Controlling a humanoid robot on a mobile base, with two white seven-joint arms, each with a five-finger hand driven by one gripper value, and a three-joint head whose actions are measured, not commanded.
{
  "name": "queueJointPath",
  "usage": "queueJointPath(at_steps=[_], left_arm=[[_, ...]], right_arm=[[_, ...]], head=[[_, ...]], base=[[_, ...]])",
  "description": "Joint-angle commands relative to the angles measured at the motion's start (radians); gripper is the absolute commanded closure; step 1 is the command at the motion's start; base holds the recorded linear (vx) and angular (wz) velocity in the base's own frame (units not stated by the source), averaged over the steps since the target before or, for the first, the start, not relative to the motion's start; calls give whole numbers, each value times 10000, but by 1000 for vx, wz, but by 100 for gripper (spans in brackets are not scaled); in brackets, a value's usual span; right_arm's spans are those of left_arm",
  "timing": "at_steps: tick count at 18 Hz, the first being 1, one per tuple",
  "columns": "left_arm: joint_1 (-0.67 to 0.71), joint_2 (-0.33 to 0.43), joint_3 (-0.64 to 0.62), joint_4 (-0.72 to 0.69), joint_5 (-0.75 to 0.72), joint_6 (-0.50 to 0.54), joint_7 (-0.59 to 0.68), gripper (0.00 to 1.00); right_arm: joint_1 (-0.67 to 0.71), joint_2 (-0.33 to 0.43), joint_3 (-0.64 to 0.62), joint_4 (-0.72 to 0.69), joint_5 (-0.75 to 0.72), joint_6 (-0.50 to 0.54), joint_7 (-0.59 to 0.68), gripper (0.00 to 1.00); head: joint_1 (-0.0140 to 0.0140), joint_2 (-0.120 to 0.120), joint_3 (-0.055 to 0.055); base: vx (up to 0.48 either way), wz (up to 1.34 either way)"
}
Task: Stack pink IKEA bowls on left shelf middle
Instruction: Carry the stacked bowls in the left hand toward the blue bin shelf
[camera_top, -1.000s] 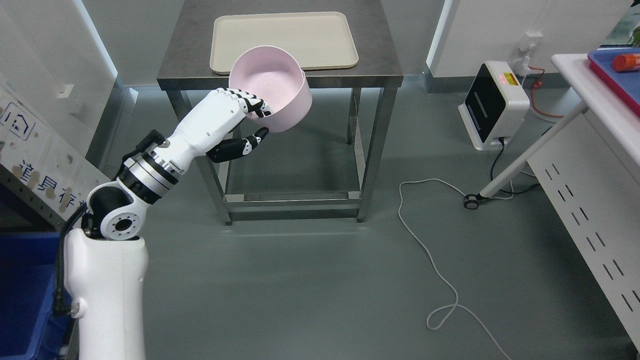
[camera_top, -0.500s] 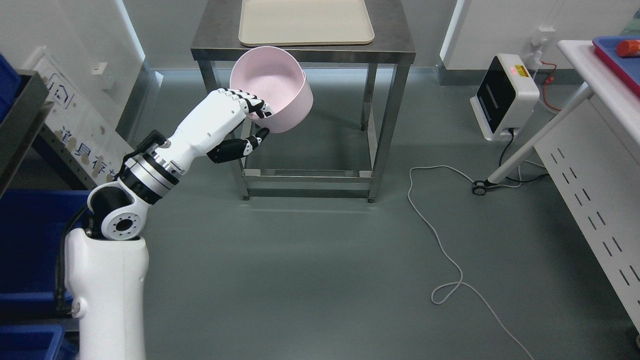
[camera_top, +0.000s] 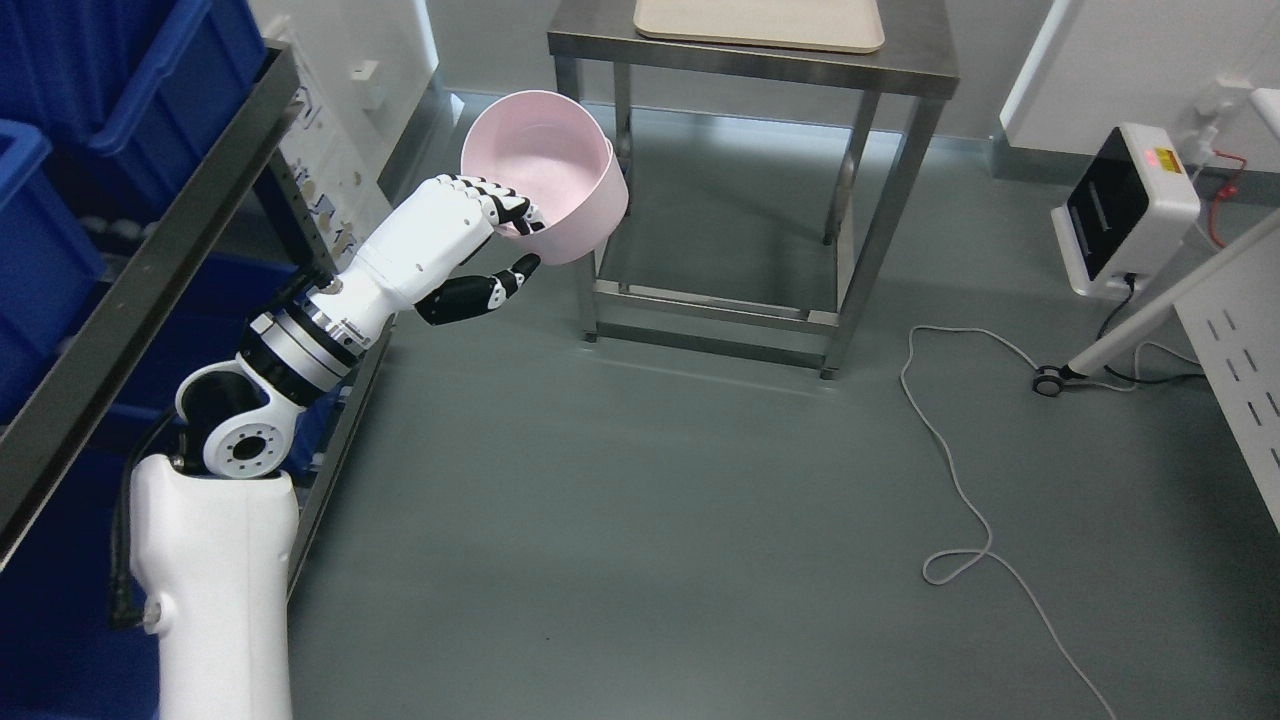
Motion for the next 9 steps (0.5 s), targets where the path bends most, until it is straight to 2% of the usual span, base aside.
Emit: queueJointPath(at_steps=[1,9], left_arm=[[-15,175,-5,18,2,0,11,94],[-107,175,-112,18,33,0,11,93]], right_arm=[[-1,-175,-92,0,77,4,-3,0],[-1,-175,-107,0,77,4,-3,0]], head=[[0,0,0],[0,0,0]], base=[[-219,362],[-192,587]])
